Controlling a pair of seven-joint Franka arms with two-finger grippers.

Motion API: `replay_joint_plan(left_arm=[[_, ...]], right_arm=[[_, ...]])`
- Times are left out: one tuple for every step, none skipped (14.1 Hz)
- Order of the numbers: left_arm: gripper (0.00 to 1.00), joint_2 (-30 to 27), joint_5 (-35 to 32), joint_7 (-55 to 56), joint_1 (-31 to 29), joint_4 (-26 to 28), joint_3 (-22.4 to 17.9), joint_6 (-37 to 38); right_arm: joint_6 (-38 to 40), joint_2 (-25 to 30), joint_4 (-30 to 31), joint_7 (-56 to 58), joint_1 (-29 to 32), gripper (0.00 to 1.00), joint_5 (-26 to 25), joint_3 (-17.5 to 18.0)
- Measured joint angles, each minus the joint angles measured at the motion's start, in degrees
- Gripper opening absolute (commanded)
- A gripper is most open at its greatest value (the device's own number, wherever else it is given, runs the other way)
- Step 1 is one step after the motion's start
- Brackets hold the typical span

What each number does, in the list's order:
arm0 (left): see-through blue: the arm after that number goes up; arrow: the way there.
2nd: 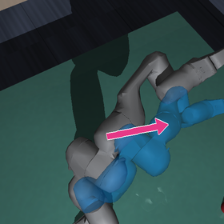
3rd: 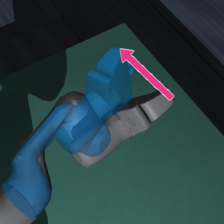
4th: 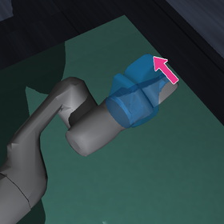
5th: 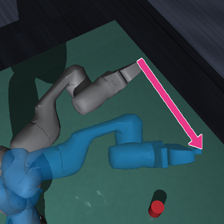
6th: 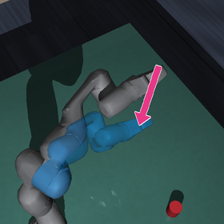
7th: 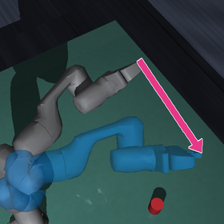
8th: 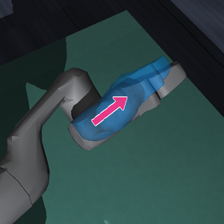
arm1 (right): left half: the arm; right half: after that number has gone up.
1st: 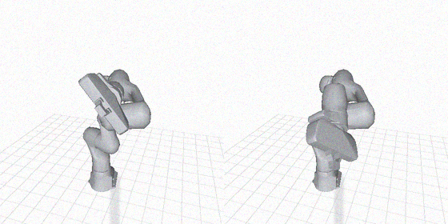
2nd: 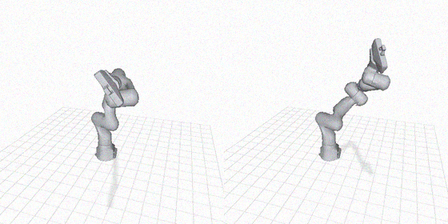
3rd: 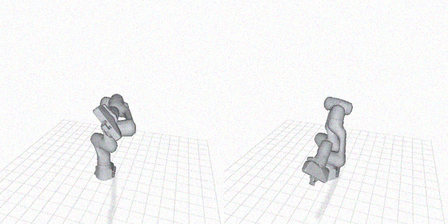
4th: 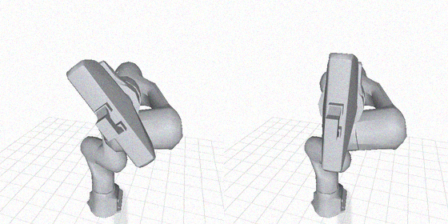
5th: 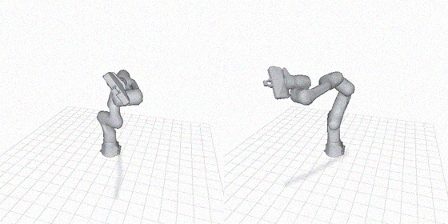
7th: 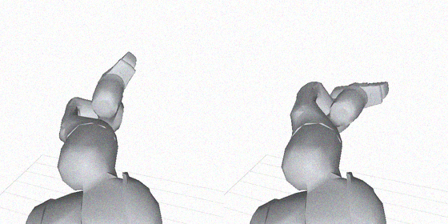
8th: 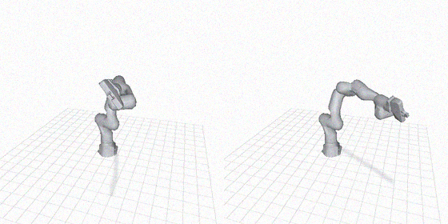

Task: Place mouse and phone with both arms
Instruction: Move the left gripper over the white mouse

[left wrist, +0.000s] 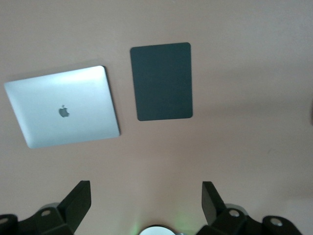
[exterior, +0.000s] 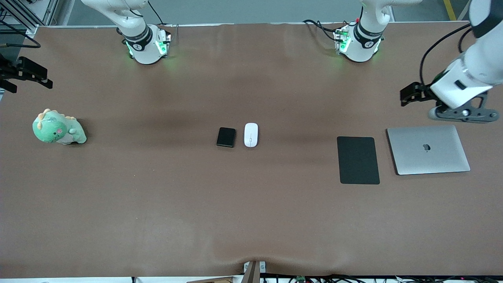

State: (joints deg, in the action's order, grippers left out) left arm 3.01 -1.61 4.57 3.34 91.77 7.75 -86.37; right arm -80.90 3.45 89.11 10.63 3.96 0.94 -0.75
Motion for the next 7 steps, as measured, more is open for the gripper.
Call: replay_joint_plan(left_arm=[[1.0, 0.84, 0.0, 1.84, 0.06, 0.02, 1.39, -0.1], [1.0, 1.7, 0.0, 3.85, 0.11, 0.02, 2.79, -0.49], [1.0, 2.5, 0.0, 5.88, 0.16, 0.03, 4.06, -1.15], [1.0, 3.24, 0.0, 7.92, 0.2, 0.05, 5.29, -1.77], [1.0, 3.86, 0.0, 9.72, 0.22, 0.17, 6.42, -2.39], [1.0, 4.36, 0.0, 11.66, 0.24, 0.48, 7.55, -3.37], [1.0, 4.75, 0.0, 13.85, 0.25, 1.07, 8.76, -4.78]], right_arm=[[0.0, -0.03, 0.0, 0.0, 0.17, 1.0, 0.0, -0.04], [0.0, -0.08, 0.0, 0.0, 0.28, 1.0, 0.0, -0.07], [0.0, -0.12, 0.0, 0.0, 0.34, 1.0, 0.0, -0.07], [0.0, -0.17, 0.0, 0.0, 0.38, 1.0, 0.0, -0.07], [0.0, -0.25, 0.0, 0.0, 0.4, 1.0, 0.0, -0.07], [0.0, -0.36, 0.0, 0.0, 0.42, 1.0, 0.0, -0.08], [0.0, -0.46, 0.0, 0.0, 0.43, 1.0, 0.0, -0.08]])
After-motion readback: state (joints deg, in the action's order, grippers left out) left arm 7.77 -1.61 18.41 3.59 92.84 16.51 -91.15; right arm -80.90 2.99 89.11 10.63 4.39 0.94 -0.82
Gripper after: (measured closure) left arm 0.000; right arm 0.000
